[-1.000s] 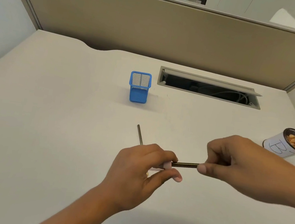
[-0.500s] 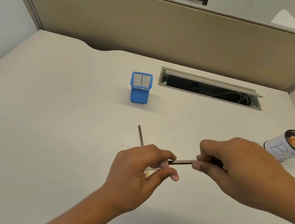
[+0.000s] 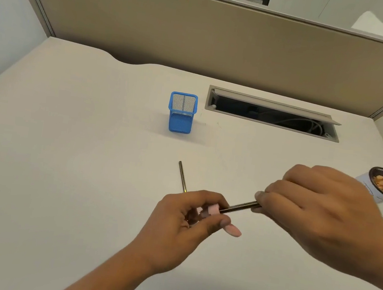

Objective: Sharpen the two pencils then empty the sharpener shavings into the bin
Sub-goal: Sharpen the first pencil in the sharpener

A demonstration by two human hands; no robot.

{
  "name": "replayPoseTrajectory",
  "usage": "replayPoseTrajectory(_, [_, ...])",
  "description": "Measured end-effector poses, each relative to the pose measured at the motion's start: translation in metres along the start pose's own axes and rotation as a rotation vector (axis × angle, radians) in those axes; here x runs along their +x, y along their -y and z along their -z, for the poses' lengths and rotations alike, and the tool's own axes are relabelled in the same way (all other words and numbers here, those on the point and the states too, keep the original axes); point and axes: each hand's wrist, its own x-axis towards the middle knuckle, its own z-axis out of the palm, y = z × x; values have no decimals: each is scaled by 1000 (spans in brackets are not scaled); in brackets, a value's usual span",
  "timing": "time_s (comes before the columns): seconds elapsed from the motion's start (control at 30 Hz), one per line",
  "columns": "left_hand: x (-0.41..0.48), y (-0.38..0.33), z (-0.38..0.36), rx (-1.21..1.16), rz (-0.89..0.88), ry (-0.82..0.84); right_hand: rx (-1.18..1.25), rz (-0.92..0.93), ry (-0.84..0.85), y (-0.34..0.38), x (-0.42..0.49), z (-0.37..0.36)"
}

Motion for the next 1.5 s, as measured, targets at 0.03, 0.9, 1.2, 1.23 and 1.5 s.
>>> replayPoseTrajectory(0.03, [1,-2,0,-54,21,13,-18,15,-30,-2,0,1])
replayPoseTrajectory(0.9, [4,-1,8,105,-7,68,51,-81,87,8,-3,-4])
replayPoseTrajectory(1.2, [10,19,13,762,-623,-94,937,-888,631,16,10,-7])
replayPoseTrajectory(1.23, [11,21,14,787,-652,-91,1098,-960,687,14,11,-8])
replayPoseTrajectory(1.5, [16,28,15,682,-499,-70,736,-814,583,20,10,-11])
